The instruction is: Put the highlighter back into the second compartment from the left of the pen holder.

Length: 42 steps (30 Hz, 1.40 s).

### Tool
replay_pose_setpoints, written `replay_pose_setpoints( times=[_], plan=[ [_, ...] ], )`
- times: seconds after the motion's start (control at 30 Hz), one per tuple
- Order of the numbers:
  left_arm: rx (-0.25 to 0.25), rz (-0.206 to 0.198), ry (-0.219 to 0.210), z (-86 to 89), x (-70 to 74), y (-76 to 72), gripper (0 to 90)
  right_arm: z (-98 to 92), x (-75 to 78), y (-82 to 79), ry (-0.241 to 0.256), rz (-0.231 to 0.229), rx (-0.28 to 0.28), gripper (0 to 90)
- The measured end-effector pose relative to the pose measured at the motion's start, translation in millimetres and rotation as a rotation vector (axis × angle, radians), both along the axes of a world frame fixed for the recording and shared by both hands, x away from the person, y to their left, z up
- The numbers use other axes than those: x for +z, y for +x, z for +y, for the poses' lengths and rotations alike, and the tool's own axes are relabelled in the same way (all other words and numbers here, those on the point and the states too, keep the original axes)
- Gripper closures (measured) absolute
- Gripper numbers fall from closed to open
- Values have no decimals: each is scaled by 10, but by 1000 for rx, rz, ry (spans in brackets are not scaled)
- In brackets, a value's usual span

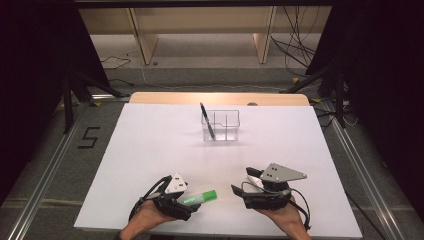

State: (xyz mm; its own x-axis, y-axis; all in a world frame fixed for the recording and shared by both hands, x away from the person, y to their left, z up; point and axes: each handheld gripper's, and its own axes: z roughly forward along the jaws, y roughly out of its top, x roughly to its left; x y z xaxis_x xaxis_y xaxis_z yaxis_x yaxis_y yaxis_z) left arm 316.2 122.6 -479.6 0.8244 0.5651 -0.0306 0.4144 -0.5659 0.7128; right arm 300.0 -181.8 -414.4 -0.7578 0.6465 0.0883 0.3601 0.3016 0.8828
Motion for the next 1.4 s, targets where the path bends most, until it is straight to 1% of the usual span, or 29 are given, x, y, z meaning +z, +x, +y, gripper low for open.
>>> replay_pose_setpoints(
  times=[0.2, 0.33, 0.43, 0.57, 0.63, 0.77, 0.83, 0.87, 1.0, 1.27, 1.3, 1.4],
  plan=[
    [-9, 16, 14, -5, 0, 29, 237, -25, -53, -24, -6, 13, -4, 273],
    [-23, 27, 21, -3, 0, 49, 290, -51, -73, -43, -10, 14, -7, 273],
    [-45, 33, 45, -12, -12, 44, 325, -63, -86, -59, -18, 13, -8, 273],
    [-76, 37, 78, -39, -26, 36, 362, -68, -115, -77, -20, 24, -12, 274],
    [-93, 32, 94, -52, -28, 36, 393, -67, -133, -83, -26, 28, -12, 273],
    [-97, 39, 114, -60, -42, 66, 429, -73, -154, -91, -27, 33, -8, 274],
    [-98, 47, 109, -49, -43, 86, 442, -75, -158, -98, -29, 33, -9, 274],
    [-100, 43, 112, -44, -40, 93, 458, -76, -160, -100, -28, 33, -9, 274],
    [-124, 49, 112, -39, -34, 99, 505, -75, -167, -109, -26, 35, -10, 275],
    [-167, 60, 131, -33, -9, 125, 613, -83, -184, -118, -30, 39, -11, 277],
    [-174, 65, 132, -32, -6, 128, 620, -85, -187, -117, -29, 40, -9, 277],
    [-192, 62, 136, -34, -3, 128, 642, -86, -194, -118, -29, 46, -11, 277]
  ],
)
